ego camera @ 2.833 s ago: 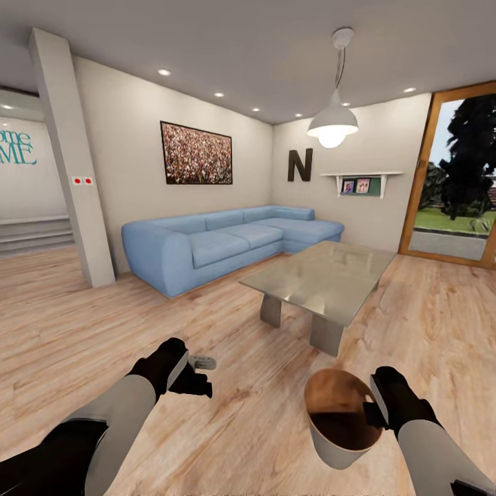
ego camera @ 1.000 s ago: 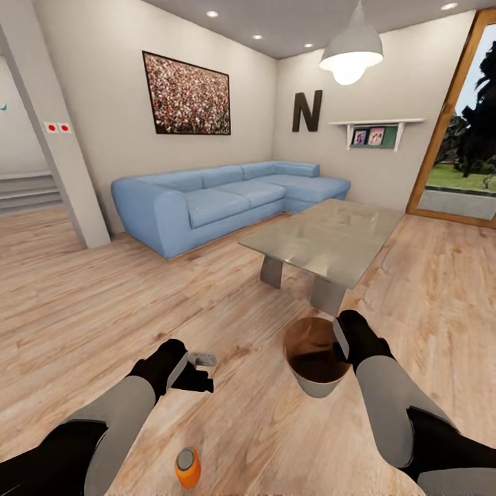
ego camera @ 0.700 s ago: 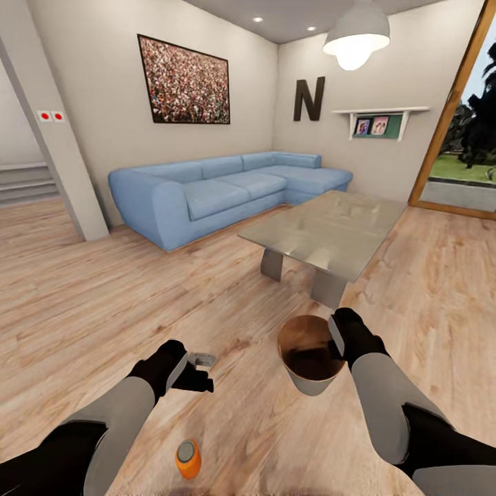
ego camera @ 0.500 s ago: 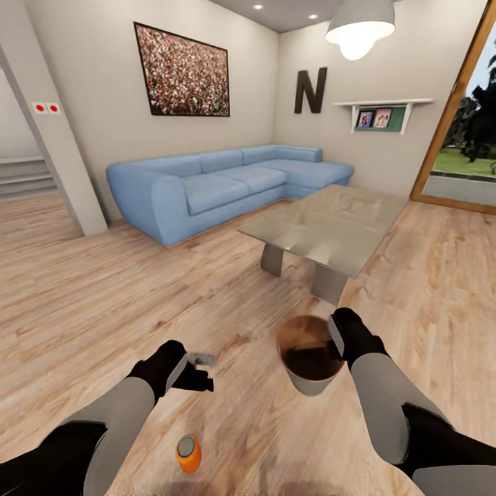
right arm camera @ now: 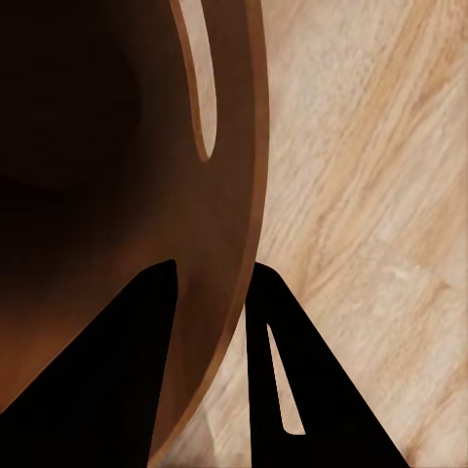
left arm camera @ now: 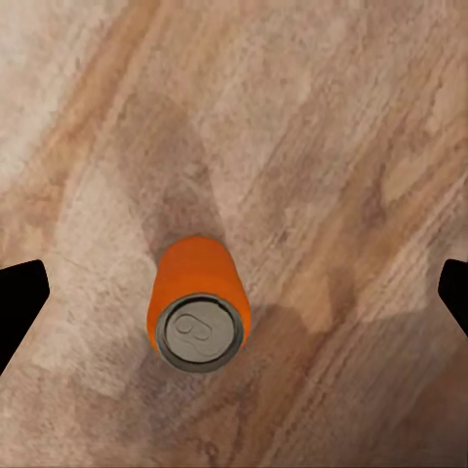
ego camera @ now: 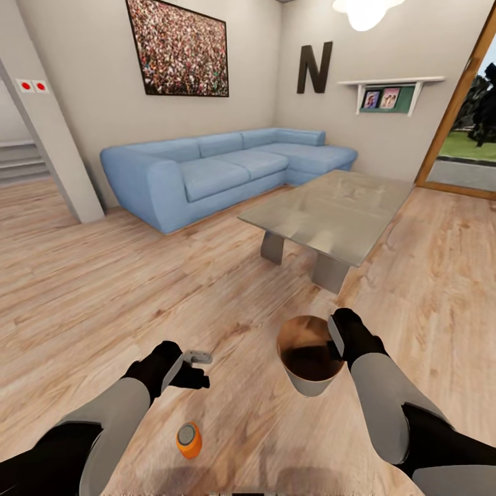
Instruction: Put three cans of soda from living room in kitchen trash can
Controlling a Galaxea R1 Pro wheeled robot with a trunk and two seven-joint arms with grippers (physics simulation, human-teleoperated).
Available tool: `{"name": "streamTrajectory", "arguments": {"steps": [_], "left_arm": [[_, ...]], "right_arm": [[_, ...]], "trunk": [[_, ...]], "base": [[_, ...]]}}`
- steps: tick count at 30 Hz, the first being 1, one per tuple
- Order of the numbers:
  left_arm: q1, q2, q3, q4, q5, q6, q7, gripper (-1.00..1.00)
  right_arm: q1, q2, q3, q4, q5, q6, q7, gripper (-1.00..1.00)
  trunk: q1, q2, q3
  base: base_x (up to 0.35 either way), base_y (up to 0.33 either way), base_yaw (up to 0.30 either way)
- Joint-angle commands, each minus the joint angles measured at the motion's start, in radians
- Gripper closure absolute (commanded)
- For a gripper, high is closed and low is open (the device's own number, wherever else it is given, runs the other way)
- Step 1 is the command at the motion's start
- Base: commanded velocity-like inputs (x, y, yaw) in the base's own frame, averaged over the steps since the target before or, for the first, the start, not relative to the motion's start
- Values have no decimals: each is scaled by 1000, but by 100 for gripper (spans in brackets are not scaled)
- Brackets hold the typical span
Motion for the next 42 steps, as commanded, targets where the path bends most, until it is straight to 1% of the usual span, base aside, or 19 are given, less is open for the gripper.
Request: {"name": "streamTrajectory", "arguments": {"steps": [1, 6, 12, 15, 17, 20, 29, 38, 39, 40, 42], "left_arm": [[0, 3, 0, 1, 0, -3, 0, -100], [4, 26, 0, 17, 4, -25, 0, -100], [14, 34, 0, 21, 6, -46, 0, -100], [15, 34, 0, 21, 6, -49, 0, -100], [4, 34, -9, 10, 11, -43, 6, -100], [-13, 34, -9, 10, 11, -43, 5, -100], [-14, 34, -9, 10, 11, -43, 5, -100], [-14, 34, -9, 10, 11, -43, 5, -100], [-15, 32, -3, 4, 14, -47, 8, -100], [-16, 31, 3, -1, 15, -49, 8, -100], [-17, 30, 14, -13, 17, -52, 10, -100]], "right_arm": [[-1, 0, 0, 0, -1, 0, 2, 100], [-1, 0, 0, 1, -1, 0, 1, 100], [-1, 0, 3, 1, 0, 0, 2, 100], [-1, 1, 3, 2, 0, 0, 2, 100], [-4, 1, 14, -7, -4, 0, 10, 100], [-4, 1, 16, -17, -9, 0, 23, 100], [-4, 1, 16, -17, -5, 0, 23, 100], [-4, 1, 16, -16, -9, 0, 23, 100], [-4, 7, 16, -10, -8, -6, 27, 100], [-4, 12, 17, -4, 9, -7, 31, 100], [-4, 23, 18, 9, 22, -13, 39, 100]], "trunk": [[0, 0, -4], [2, -2, -23], [2, -2, -23], [2, -2, -23], [3, -2, -23], [3, -2, -23], [3, -2, -23], [3, -2, -23], [3, -2, -23], [3, -2, -23], [3, -2, -23]], "base": [[0, 0, 0], [0, 0, 0], [0, 0, 0], [0, 0, 0], [0, 0, 0], [0, 0, 0], [0, 0, 0], [0, 0, 0], [0, 0, 0], [0, 0, 0], [0, 0, 0]]}}
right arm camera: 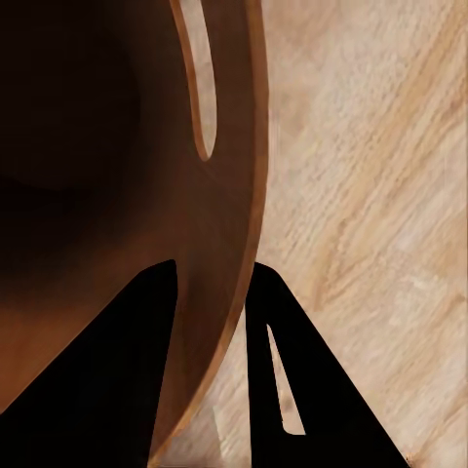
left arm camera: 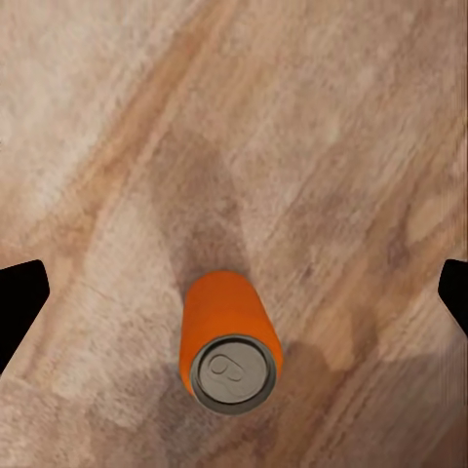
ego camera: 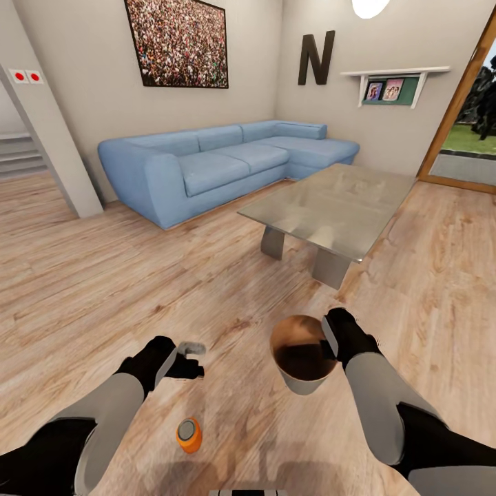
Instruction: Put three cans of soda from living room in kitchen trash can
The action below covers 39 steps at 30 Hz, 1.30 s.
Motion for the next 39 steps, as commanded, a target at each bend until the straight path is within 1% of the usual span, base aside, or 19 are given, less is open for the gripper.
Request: {"name": "streamTrajectory", "arguments": {"steps": [1, 5, 6, 14, 23, 30, 39], "left_arm": [[0, 0, 6, -6, 0, -1, 0, -100], [-1, -1, 25, -23, 2, -3, 2, -100], [-1, -1, 26, -23, 2, -3, 2, -100], [-1, -1, 28, -22, 2, 1, 5, -100], [-1, -1, 28, -20, 1, 3, 9, -100], [-1, -1, 28, -18, 1, 3, 46, -100], [-1, 0, 28, -19, 1, 3, 61, -100]], "right_arm": [[-1, 6, 0, 6, -6, -6, 6, 100], [0, 29, 1, 32, -21, -24, 22, 100], [0, 40, 1, 65, -30, -313, 95, 100], [0, 45, 2, 71, -30, -328, 102, 100], [0, 45, 3, 72, -30, -328, 102, 100], [0, 44, 3, 72, -30, -328, 103, 100], [-1, 39, 11, 70, -28, -328, 103, 100]], "trunk": [[0, 0, 0], [0, 0, 0], [0, 0, 0], [0, 0, 0], [0, 0, 0], [0, 0, 0], [0, 0, 0]], "base": [[0, 0, 0], [0, 0, 0], [0, 0, 0], [0, 0, 0], [0, 0, 0], [0, 0, 0], [0, 0, 0]]}}
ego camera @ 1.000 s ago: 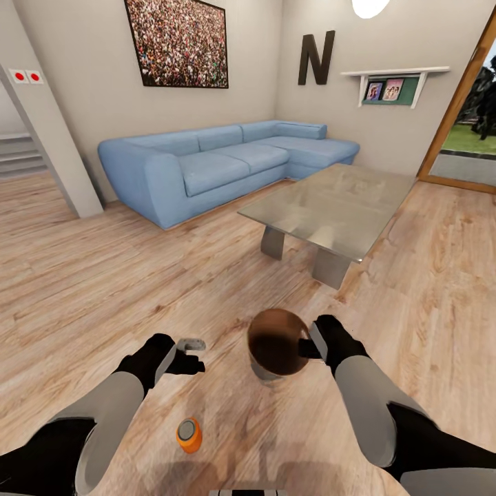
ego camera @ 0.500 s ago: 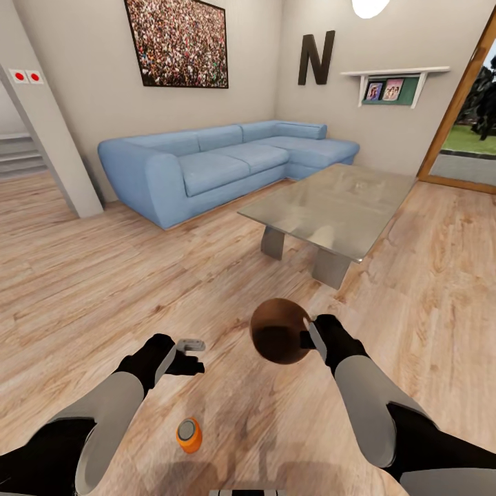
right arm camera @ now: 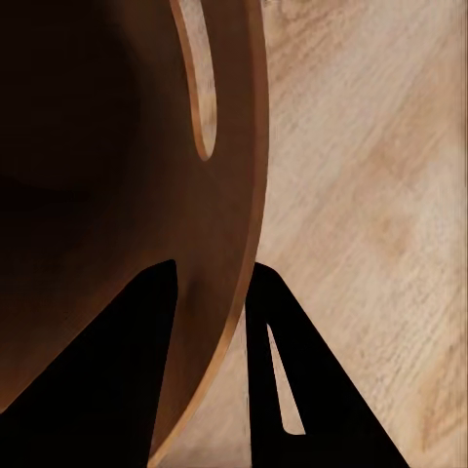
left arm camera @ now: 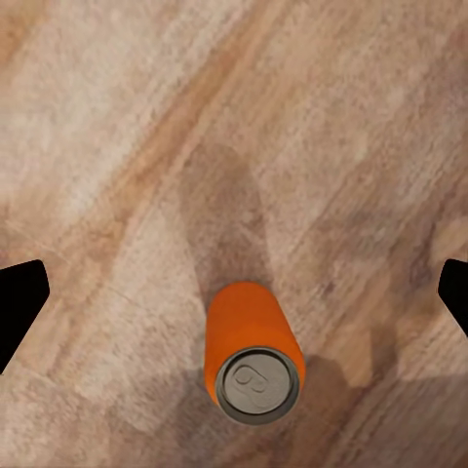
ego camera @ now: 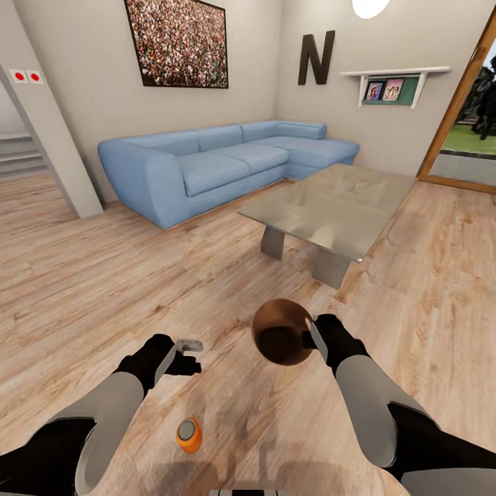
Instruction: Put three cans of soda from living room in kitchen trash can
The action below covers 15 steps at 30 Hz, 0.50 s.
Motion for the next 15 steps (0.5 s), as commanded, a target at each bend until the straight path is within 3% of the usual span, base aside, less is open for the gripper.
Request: {"name": "streamTrajectory", "arguments": {"steps": [1, 9, 15], "left_arm": [[0, 0, 0, 0, 0, 0, 0, -100], [0, 0, 3, 2, 0, 0, 3, -100], [2, -2, 27, 1, 1, -1, 35, -100]], "right_arm": [[0, 0, 0, -1, -13, -2, 3, 100], [-1, -2, 1, -2, -12, -2, 3, 100], [-1, -2, 1, -2, -12, -2, 3, 100]], "trunk": [[0, 0, 0], [0, 0, 0], [0, 0, 0]], "base": [[0, 0, 0], [0, 0, 0], [0, 0, 0]]}}
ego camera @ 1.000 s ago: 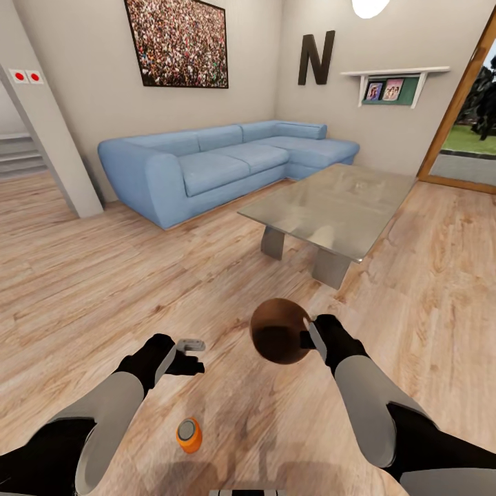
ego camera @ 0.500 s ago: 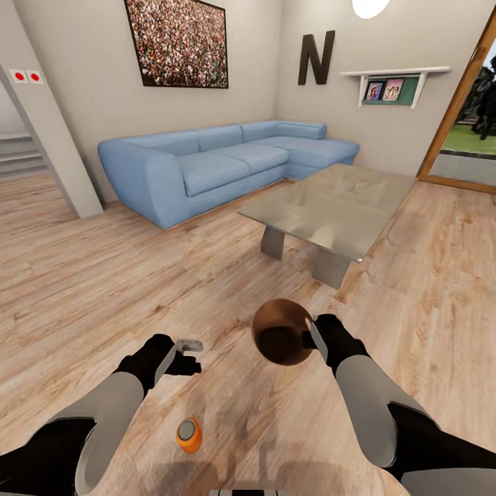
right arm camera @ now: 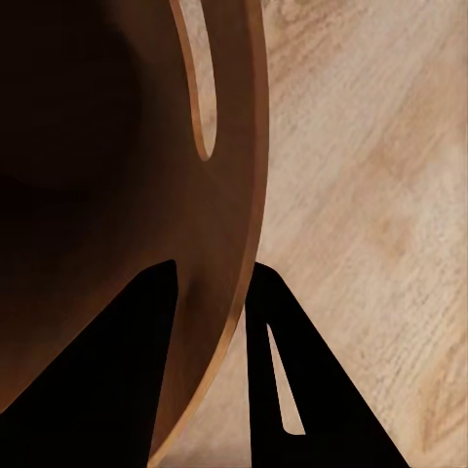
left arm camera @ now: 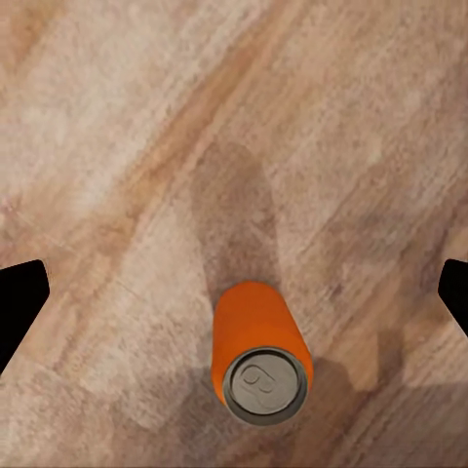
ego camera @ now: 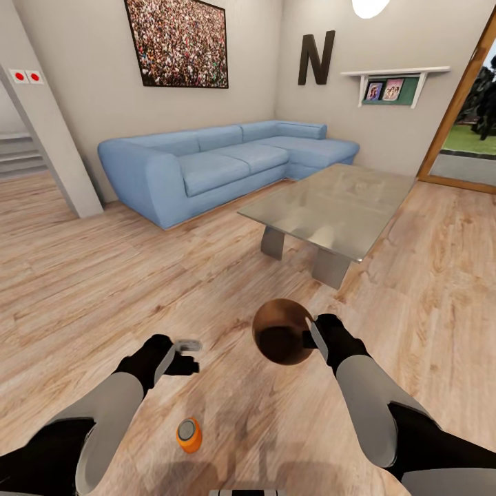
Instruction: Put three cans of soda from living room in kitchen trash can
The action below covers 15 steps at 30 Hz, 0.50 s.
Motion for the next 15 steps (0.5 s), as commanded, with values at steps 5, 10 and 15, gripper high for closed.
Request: {"name": "streamTrajectory", "arguments": {"steps": [5, 10, 15], "left_arm": [[6, 0, 41, 2, 1, -5, 28, -100], [8, 0, 47, 5, 0, -4, 32, -100], [22, -2, 49, 8, -3, -4, 34, -100]], "right_arm": [[0, 4, 0, 0, -8, -1, 3, 100], [0, 5, 0, 0, -7, -1, 4, 100], [0, 6, 0, 0, -8, -1, 3, 100]], "trunk": [[0, 0, 0], [0, 0, 0], [0, 0, 0]], "base": [[0, 0, 0], [0, 0, 0], [0, 0, 0]]}}
